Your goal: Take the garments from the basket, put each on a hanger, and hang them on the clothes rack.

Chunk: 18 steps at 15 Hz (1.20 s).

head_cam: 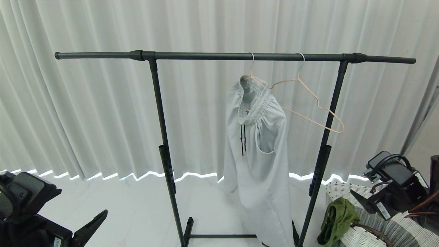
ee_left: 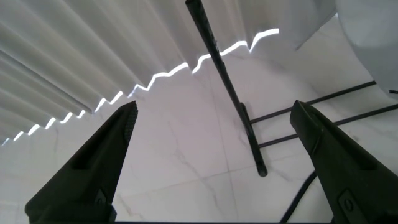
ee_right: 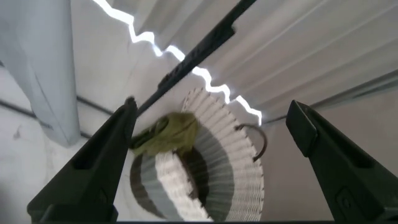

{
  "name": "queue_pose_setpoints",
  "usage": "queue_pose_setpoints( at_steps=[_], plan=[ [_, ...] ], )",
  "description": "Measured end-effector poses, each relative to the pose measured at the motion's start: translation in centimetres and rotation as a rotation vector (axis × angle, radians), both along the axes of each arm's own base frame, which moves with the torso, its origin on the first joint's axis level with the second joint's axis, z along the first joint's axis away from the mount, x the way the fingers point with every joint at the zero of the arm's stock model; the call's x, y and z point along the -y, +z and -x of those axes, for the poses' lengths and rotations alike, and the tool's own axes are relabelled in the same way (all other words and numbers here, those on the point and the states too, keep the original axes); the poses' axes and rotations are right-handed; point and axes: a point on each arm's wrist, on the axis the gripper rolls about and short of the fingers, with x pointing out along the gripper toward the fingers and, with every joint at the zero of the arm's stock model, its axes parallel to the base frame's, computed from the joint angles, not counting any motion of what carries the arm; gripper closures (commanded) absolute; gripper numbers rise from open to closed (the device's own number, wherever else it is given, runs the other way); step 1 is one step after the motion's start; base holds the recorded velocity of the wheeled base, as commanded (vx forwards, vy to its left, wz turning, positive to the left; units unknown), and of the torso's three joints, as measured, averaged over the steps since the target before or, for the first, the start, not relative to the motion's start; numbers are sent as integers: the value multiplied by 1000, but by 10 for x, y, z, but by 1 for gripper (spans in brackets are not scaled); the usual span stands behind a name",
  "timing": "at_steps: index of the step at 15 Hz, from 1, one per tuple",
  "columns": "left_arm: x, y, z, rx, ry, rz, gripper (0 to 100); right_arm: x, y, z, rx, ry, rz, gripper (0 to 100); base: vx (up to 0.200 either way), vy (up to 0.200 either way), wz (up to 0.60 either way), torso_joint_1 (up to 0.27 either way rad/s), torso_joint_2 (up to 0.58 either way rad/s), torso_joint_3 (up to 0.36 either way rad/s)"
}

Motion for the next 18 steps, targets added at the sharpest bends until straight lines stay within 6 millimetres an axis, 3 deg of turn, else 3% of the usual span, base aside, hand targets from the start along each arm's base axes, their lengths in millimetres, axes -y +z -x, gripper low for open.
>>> queue_pose_setpoints(
  at_steps=[8,16,18],
  plan=[
    [0,1,4,17,0,1,0,7,-3,12,0,-5,22,0,0,0,0,-149,420,263],
    [0,-1,8,21,-1,-1,0,22,-9,25,-12,-54,49,0,0,0,0,-8,22,16],
    [0,-2,10,24,-1,-1,0,26,-14,32,-23,-71,52,0,0,-200,0,-2,2,7]
  ],
)
